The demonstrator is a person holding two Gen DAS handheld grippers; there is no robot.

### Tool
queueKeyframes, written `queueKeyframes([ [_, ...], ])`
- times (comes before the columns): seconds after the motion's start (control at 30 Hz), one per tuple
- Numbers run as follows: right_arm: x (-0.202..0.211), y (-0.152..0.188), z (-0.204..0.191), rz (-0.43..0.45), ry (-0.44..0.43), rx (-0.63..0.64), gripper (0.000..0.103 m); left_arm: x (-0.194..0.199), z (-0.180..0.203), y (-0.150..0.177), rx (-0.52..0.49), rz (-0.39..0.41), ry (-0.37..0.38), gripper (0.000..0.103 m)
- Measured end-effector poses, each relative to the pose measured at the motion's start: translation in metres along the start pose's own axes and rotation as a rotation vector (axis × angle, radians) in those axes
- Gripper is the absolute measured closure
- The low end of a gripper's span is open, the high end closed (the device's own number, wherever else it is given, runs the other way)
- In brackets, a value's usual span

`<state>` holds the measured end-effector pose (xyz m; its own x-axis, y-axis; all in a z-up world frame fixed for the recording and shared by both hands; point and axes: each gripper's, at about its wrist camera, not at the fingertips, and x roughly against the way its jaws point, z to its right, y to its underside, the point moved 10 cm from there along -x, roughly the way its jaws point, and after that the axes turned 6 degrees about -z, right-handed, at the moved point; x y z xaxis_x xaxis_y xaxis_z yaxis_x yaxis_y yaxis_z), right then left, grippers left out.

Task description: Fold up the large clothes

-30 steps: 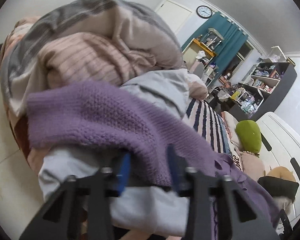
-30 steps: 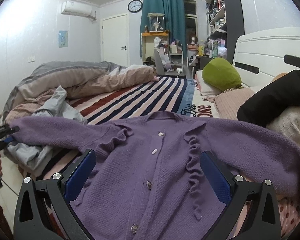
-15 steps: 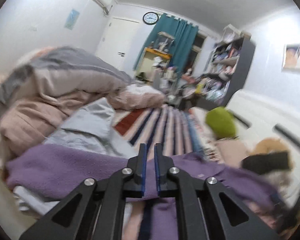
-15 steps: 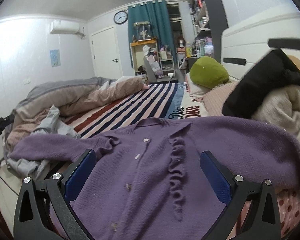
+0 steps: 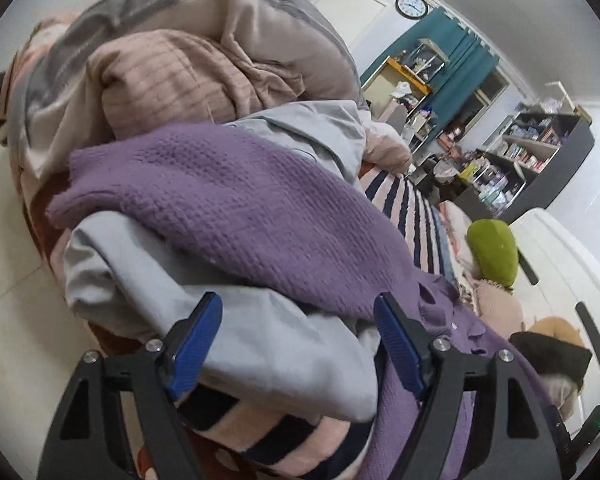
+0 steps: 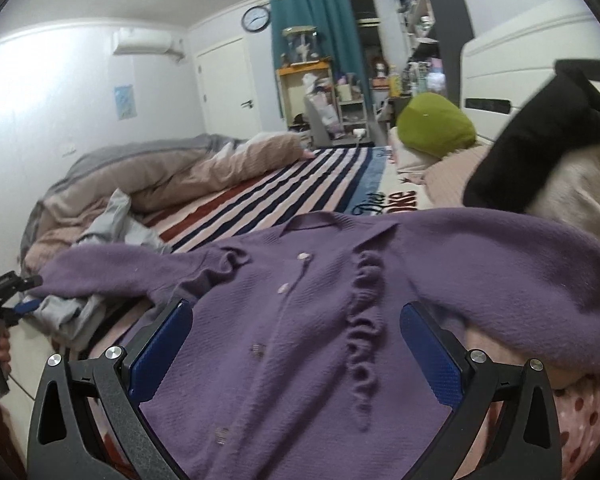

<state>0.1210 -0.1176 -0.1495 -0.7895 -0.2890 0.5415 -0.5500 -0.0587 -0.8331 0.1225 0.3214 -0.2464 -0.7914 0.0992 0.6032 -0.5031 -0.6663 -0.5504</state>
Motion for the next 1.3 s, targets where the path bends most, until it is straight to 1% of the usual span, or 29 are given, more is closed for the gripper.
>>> queueKeyframes([
  [0.07, -0.003, -0.004, -0.012, 0.001, 0.006, 0.021, 0.0, -0.004, -0.005, -0.007, 0.004, 0.005, 0.025, 0.029],
  [0.13, -0.007, -0.008, -0.023, -0.001, 0.019, 0.044, 0.0, -0.009, -0.006, -0.013, -0.001, 0.01, 0.025, 0.029],
  [0.2, -0.01, -0.011, -0.031, -0.004, 0.026, 0.058, 0.0, -0.016, -0.005, -0.02, -0.009, 0.015, 0.014, 0.032],
  [0.23, -0.011, -0.013, -0.035, -0.006, 0.033, 0.067, 0.0, -0.019, -0.005, -0.023, -0.015, 0.018, 0.003, 0.036],
  [0.3, -0.014, -0.015, -0.039, -0.011, 0.041, 0.078, 0.0, -0.019, -0.002, -0.026, -0.03, 0.029, -0.009, 0.056],
  [0.33, -0.016, -0.017, -0.042, -0.014, 0.042, 0.084, 0.0, -0.018, -0.001, -0.028, -0.037, 0.032, -0.01, 0.077],
  [0.37, -0.017, -0.019, -0.043, -0.014, 0.042, 0.089, 0.0, -0.018, 0.002, -0.031, -0.04, 0.039, -0.004, 0.09],
  [0.43, -0.016, -0.022, -0.046, -0.006, 0.038, 0.091, 0.0, -0.018, 0.004, -0.036, -0.032, 0.046, 0.016, 0.091],
  [0.47, -0.016, -0.023, -0.047, -0.001, 0.035, 0.091, 0.0, -0.017, 0.004, -0.038, -0.026, 0.05, 0.02, 0.094],
  [0.53, -0.015, -0.026, -0.048, 0.005, 0.025, 0.09, 0.0, -0.016, 0.006, -0.04, -0.025, 0.057, 0.019, 0.095],
  [0.67, -0.01, -0.026, -0.046, 0.016, 0.021, 0.099, 0.0, -0.007, 0.024, -0.046, -0.053, 0.099, 0.032, 0.096],
  [0.83, 0.001, -0.022, -0.027, 0.042, 0.023, 0.071, 0.0, 0.008, 0.067, -0.05, -0.134, 0.136, 0.048, 0.096],
  [0.93, 0.009, -0.018, -0.011, 0.058, 0.017, 0.044, 0.0, 0.012, 0.107, -0.046, -0.194, 0.14, 0.084, 0.096],
  [1.0, 0.015, -0.015, 0.002, 0.072, 0.011, 0.027, 0.0, 0.01, 0.144, -0.035, -0.268, 0.125, 0.112, 0.097],
  [1.07, 0.022, -0.012, 0.019, 0.088, 0.005, -0.005, 0.0, 0.002, 0.182, -0.019, -0.334, 0.093, 0.157, 0.097],
  [1.1, 0.025, -0.01, 0.026, 0.094, 0.004, -0.017, 0.0, -0.005, 0.205, -0.005, -0.366, 0.064, 0.197, 0.097],
  [1.17, 0.034, -0.005, 0.044, 0.112, 0.013, -0.044, 0.0, -0.026, 0.248, 0.026, -0.409, -0.019, 0.279, 0.097],
  [1.23, 0.041, 0.003, 0.064, 0.12, 0.038, -0.065, 0.0, -0.048, 0.28, 0.06, -0.442, -0.109, 0.344, 0.097],
  [1.27, 0.044, 0.006, 0.073, 0.121, 0.046, -0.074, 0.0, -0.066, 0.298, 0.088, -0.477, -0.177, 0.368, 0.097],
  [1.3, 0.046, 0.01, 0.081, 0.119, 0.054, -0.084, 0.0, -0.083, 0.308, 0.11, -0.505, -0.233, 0.375, 0.097],
])
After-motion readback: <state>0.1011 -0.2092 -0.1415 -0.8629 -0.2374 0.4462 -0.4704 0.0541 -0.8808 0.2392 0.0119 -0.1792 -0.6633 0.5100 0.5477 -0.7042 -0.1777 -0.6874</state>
